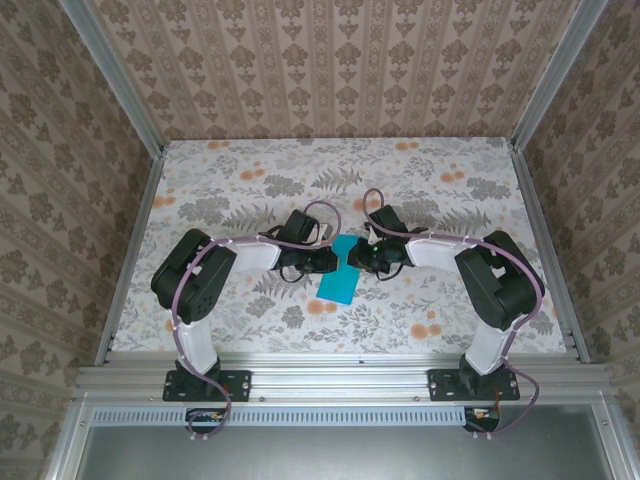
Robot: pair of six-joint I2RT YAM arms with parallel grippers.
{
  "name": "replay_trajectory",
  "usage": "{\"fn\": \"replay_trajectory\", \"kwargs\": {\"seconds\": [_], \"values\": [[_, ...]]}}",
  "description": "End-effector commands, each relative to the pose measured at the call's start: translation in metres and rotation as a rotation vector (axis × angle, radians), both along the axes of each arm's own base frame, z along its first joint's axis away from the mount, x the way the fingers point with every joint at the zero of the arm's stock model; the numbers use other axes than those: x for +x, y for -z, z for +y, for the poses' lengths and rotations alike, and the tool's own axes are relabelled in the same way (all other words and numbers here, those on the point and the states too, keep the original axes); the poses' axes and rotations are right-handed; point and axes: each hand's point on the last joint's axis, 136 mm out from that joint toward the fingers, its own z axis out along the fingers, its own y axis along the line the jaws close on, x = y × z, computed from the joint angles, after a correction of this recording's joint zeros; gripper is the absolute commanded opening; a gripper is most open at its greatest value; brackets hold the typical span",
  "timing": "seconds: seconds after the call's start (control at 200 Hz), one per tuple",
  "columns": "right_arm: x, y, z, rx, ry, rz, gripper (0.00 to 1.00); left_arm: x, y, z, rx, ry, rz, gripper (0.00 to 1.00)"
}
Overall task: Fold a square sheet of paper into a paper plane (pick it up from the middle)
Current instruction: Fold the square sheet of paper in half at the center of the table.
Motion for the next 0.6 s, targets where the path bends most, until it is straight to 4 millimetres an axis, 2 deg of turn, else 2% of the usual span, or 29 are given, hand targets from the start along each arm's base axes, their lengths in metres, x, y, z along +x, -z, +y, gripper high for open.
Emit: {"fn": "replay_trajectory", "kwargs": {"seconds": [0.0,0.275,0.395,0.515,0.595], "values": [[-0.010,0.023,-0.019,-0.089,0.001,0.039,0.21,-0.016,0.032,0.018,0.121,0.006,0.069,0.15],[-0.015,0.033,-0.030,-0.140,-0.013,0.035,0.21,-0.017,0.035,0.018,0.123,0.013,0.077,0.15],[-0.013,0.020,-0.021,-0.091,-0.028,0.000,0.21,-0.018,0.038,0.018,0.128,0.016,0.087,0.15],[-0.011,0.000,-0.003,0.003,-0.044,-0.035,0.22,-0.018,0.039,0.017,0.130,0.021,0.089,0.15],[-0.014,-0.005,0.005,0.043,-0.056,-0.034,0.22,-0.018,0.040,0.017,0.133,0.023,0.091,0.15]]}}
